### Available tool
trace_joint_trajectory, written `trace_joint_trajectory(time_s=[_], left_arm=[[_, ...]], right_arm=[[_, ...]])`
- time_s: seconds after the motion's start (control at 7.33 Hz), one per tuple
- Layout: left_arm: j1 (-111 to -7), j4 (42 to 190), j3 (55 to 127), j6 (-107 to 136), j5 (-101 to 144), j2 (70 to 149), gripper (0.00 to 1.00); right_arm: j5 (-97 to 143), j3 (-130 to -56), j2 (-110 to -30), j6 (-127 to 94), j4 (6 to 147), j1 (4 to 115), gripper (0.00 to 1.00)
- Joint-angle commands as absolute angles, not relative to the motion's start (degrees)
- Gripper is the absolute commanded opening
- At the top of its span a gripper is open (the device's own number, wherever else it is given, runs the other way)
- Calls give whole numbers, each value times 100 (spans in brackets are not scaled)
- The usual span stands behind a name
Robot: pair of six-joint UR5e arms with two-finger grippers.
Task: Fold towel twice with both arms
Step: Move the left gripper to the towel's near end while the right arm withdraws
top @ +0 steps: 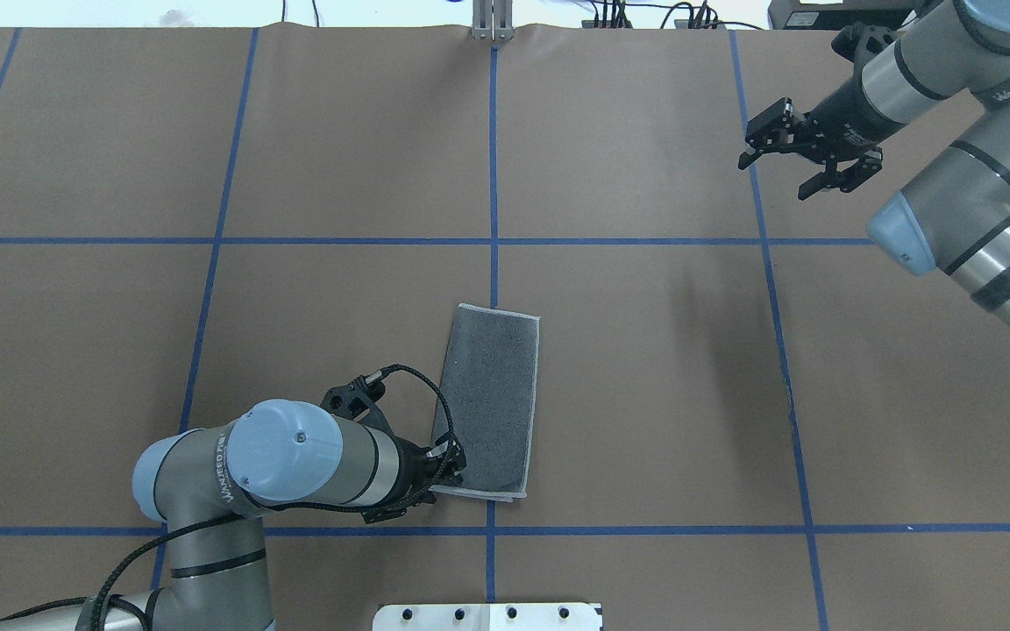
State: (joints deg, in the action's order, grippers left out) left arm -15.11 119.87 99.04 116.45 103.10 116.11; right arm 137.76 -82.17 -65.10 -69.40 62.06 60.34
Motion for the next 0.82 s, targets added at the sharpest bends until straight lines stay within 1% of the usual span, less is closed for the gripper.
trace_joint_trajectory(time_s=[0.0, 0.41, 0.68], left_arm=[[-1520, 11979, 9931, 11646, 10310, 11619, 0], [-1564, 11944, 10379, 11654, 10336, 11732, 0], [-1695, 11936, 10354, 11654, 10327, 11882, 0]], right_arm=[[13772, -8226, -6521, -6943, 6205, 6012, 100], [13737, -8209, -6557, -6943, 6196, 5950, 100], [13729, -8209, -6583, -6943, 6196, 5924, 100]])
